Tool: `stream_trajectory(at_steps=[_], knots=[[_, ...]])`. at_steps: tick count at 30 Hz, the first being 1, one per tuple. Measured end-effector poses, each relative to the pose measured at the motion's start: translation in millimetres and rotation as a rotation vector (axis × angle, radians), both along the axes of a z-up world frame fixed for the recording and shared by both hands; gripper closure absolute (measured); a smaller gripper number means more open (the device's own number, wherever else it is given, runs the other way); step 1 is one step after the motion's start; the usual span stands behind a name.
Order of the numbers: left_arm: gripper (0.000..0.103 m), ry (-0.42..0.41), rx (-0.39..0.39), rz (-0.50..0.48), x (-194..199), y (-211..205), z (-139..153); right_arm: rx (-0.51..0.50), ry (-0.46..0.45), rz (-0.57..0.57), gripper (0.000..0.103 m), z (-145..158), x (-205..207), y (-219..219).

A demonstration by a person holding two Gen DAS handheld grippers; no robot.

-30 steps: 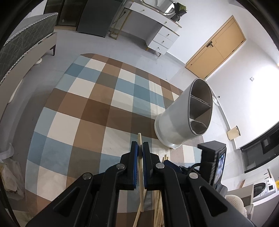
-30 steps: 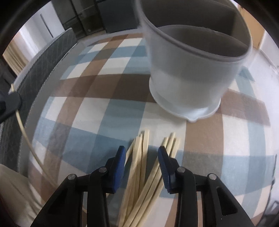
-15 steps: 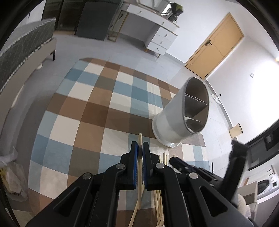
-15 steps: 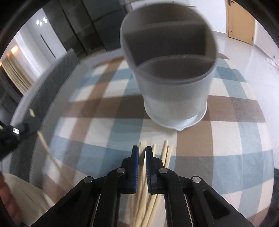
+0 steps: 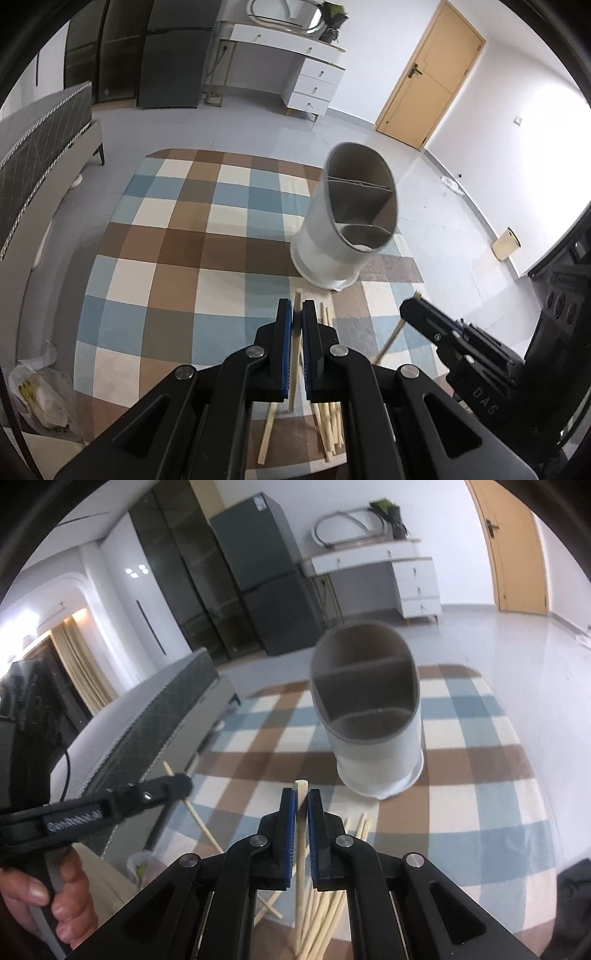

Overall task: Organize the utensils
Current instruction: 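Lift both held chopsticks and carry them above the utensil holder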

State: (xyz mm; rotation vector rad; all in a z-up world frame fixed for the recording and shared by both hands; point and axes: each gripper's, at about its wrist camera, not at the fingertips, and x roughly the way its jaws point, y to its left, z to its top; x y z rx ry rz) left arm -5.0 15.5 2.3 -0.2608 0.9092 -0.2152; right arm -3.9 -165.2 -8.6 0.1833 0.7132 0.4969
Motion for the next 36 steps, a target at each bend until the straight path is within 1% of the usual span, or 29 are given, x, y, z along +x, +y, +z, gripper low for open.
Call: stream_trajectory(at_steps=[4, 11, 13, 17, 20, 22, 26, 30, 33, 36], knots=[[0.102, -0.009, 0.035, -0.013, -5, -11, 7, 0.014, -0.048, -0.005, 0.097, 9, -9, -7], [0.102, -0.01, 0.046, -0.008, -8, -18, 21, 0.041, -0.088, -0.028, 0.097, 19, -16, -20], [0.102, -0.017, 0.047, -0.02, -8, -21, 25, 0.043, -0.108, -0.032, 0.097, 23, -16, -23], [0.102, -0.031, 0.072, -0.044, -4, -31, 35, 0.061, -0.132, -0.037, 0.097, 32, -15, -30], [0.102, -0.047, 0.069, -0.052, 3, -33, 46, 0.067, -0.163, -0.045, 0.097, 43, -13, -35], [0.102, -0.058, 0.06, -0.054, 10, -33, 56, 0.069, -0.185, -0.037, 0.097, 53, -7, -37], [0.102, -0.089, 0.047, -0.062, 26, -36, 77, 0.03, -0.24, -0.012, 0.097, 73, 6, -40], [0.102, -0.129, 0.047, -0.08, 48, -38, 99, 0.022, -0.283, 0.0, 0.097, 102, 30, -48], [0.102, -0.147, 0.013, -0.087, 69, -36, 118, 0.032, -0.307, 0.002, 0.097, 121, 50, -53], [0.102, -0.182, 0.022, -0.092, 88, -38, 133, 0.024, -0.351, 0.005, 0.097, 141, 70, -52]])
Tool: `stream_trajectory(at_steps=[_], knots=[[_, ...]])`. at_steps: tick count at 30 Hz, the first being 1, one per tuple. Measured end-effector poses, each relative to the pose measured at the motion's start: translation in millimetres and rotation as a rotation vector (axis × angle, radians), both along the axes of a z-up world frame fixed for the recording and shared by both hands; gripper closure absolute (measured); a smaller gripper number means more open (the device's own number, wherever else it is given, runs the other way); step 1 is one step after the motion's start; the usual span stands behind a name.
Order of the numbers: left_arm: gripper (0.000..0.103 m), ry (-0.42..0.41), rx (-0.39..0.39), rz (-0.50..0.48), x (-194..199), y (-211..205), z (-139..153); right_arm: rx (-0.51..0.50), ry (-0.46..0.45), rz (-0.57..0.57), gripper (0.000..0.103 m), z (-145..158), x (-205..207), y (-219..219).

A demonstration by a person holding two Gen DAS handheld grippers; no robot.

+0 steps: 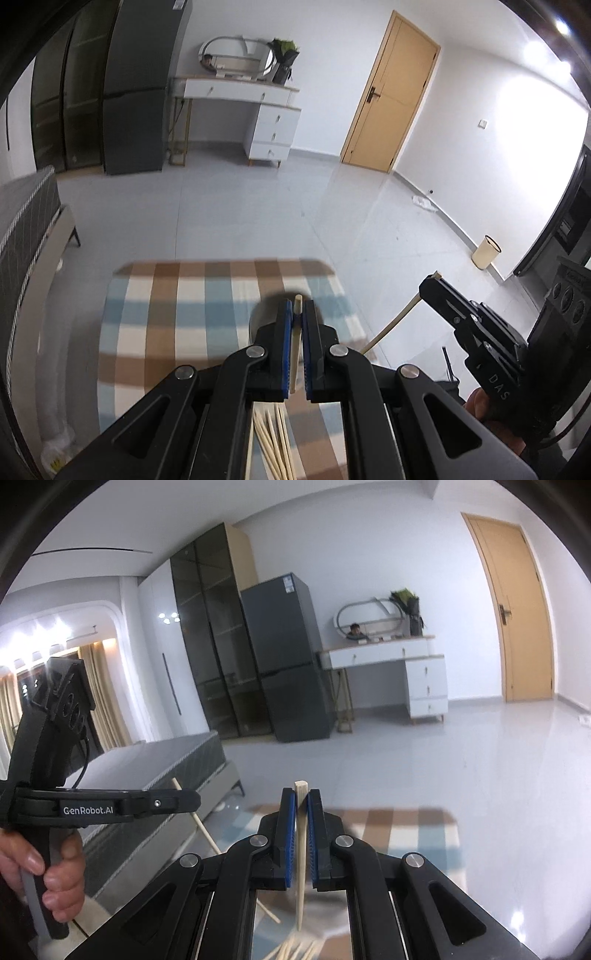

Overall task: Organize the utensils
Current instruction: 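Lift both held chopsticks and carry them above the utensil holder, then open both grippers to drop the chopsticks into the utensil holder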

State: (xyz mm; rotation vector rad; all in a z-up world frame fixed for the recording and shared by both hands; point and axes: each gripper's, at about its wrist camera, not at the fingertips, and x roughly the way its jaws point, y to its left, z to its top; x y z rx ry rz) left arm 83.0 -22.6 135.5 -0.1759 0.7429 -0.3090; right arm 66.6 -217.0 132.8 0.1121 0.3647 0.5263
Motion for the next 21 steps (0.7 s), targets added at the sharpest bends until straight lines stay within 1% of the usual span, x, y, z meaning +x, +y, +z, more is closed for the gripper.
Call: stream_trajectory(at_steps=[5, 7, 10, 12, 15, 16, 18, 21], knots=[[0.102, -0.032, 0.012, -0.012, 30, -3, 12, -0.012, -0.06, -0.007, 0.097, 22, 30, 7], [0.102, -0.045, 0.016, -0.009, 42, -3, 14, -0.013, -0.076, -0.01, 0.097, 24, 38, 10], [0.102, -0.058, 0.033, -0.002, 56, -2, 10, -0.032, -0.085, -0.023, 0.097, 19, 50, 16], [0.102, -0.062, 0.038, -0.005, 64, -2, 3, -0.042, -0.083, -0.027, 0.097, 10, 59, 21], [0.102, -0.062, 0.024, -0.022, 72, -1, -15, -0.046, -0.063, -0.03, 0.097, -6, 68, 26], [0.102, -0.05, 0.019, -0.03, 76, 0, -26, -0.054, -0.057, -0.025, 0.097, -12, 69, 29], [0.102, -0.03, 0.019, -0.034, 81, 2, -40, -0.074, -0.059, -0.022, 0.097, -21, 68, 35], [0.102, 0.004, 0.012, -0.023, 85, 4, -53, -0.113, -0.054, -0.005, 0.097, -33, 69, 42]])
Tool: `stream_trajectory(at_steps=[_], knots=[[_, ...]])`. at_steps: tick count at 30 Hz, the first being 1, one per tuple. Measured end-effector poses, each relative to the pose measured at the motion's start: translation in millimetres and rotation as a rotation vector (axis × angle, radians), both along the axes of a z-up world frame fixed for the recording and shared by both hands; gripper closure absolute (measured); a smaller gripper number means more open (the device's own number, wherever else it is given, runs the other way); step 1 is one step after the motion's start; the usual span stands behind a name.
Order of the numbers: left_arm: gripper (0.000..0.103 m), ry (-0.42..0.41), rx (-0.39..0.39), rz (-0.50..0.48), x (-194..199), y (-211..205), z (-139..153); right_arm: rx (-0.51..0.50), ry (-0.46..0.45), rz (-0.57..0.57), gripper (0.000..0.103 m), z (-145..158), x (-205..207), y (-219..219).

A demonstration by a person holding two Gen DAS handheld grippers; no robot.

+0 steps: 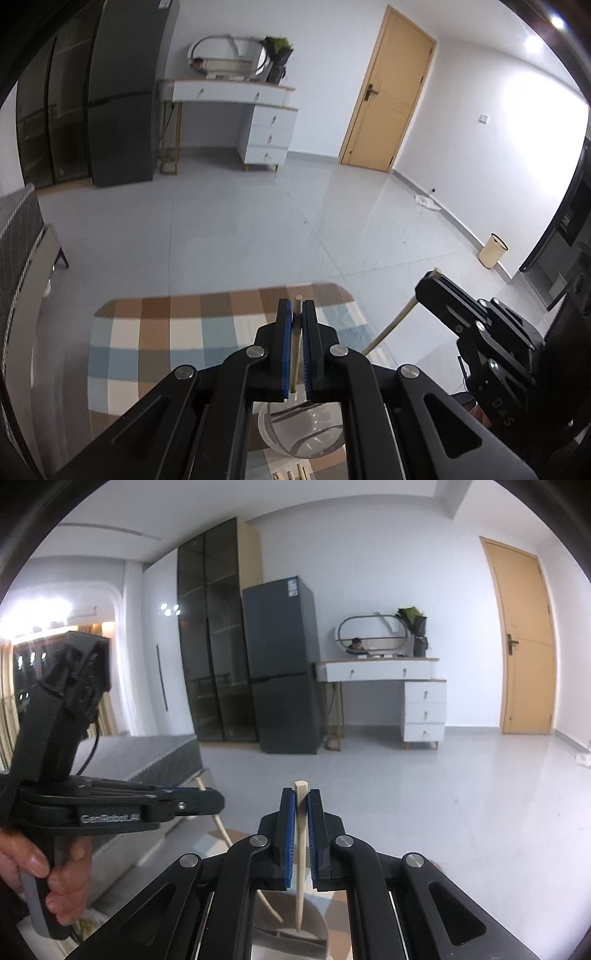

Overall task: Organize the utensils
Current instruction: 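Open both grippers to drop the chopsticks into the utensil holder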

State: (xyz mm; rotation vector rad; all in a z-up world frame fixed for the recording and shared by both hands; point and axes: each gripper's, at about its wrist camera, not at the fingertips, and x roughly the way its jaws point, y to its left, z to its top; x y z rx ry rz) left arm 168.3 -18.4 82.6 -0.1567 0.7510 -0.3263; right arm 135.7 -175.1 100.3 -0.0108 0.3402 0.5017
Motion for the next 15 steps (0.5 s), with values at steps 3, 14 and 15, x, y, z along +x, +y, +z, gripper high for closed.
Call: stream_trajectory(at_steps=[3, 14, 15], knots=[[0.102, 0.003, -0.003, 0.013, 0, 2, -5, -0.032, 0.007, 0.024, 0.097, -13, 0, 6], [0.061, 0.086, -0.014, 0.04, -1, 2, -8, -0.006, 0.129, 0.063, 0.085, -37, 7, -2], [0.051, 0.062, -0.021, 0.059, -6, 4, -4, 0.007, 0.135, 0.056, 0.076, -37, 5, -6]])
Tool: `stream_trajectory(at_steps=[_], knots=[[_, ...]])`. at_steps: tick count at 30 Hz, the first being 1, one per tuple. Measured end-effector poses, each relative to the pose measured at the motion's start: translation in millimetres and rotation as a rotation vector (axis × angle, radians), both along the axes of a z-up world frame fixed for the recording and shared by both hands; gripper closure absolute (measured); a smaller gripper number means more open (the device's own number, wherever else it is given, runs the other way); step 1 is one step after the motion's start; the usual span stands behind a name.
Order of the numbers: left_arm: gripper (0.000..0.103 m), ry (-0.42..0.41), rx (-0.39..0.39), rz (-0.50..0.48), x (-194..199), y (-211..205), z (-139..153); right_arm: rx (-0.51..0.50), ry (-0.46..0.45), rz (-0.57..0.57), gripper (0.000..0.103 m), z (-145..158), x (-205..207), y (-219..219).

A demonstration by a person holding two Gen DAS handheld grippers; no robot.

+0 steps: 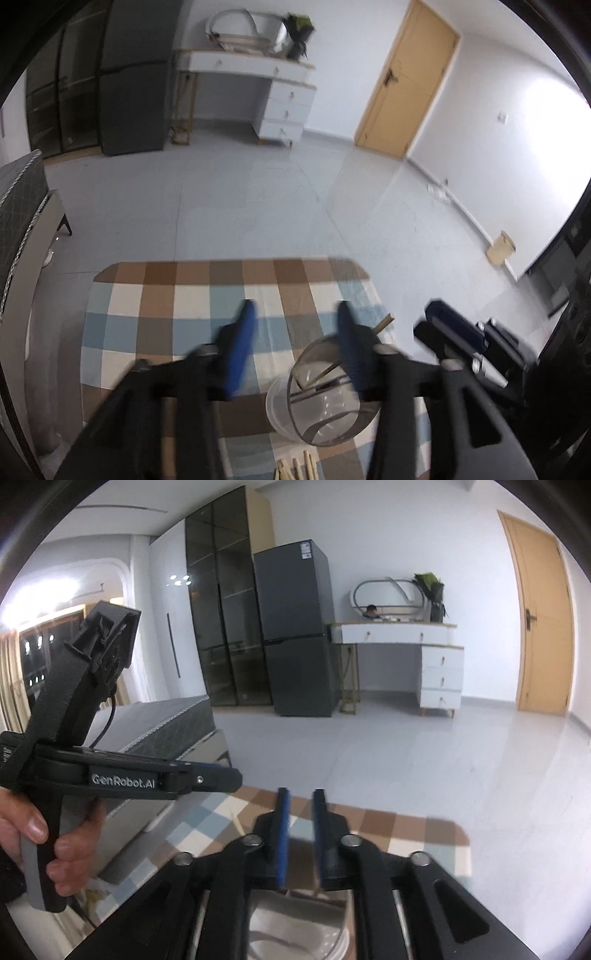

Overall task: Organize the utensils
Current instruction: 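Open both grippers to drop the chopsticks into the utensil holder, then lower the left gripper to the chopstick pile and pinch one chopstick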

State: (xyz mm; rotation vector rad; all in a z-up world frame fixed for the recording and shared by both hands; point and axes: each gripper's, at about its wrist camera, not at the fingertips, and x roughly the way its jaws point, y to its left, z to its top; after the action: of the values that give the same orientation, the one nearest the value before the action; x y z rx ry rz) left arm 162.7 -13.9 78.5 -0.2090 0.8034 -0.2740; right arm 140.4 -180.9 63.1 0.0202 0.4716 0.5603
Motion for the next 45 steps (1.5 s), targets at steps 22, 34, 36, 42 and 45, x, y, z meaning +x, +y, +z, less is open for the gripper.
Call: stream_trajectory(at_steps=[22, 34, 36, 42, 45], knots=[[0.015, -0.203, 0.17, 0.238, -125, 24, 44, 0.088, -0.064, -0.182, 0.02, 55, -140, -27], [0.007, -0.251, 0.194, 0.266, -165, 28, 28, 0.087, -0.069, -0.202, 0.011, 36, -174, -14], [0.006, -0.242, 0.196, 0.268, -168, 28, 22, 0.078, -0.057, -0.206, 0.01, 29, -176, -12], [0.006, -0.208, 0.169, 0.245, -175, 33, 2, 0.064, -0.009, -0.213, 0.006, 2, -183, -11], [0.006, -0.194, 0.185, 0.241, -176, 32, -11, 0.059, 0.016, -0.208, 0.006, -11, -185, -11]])
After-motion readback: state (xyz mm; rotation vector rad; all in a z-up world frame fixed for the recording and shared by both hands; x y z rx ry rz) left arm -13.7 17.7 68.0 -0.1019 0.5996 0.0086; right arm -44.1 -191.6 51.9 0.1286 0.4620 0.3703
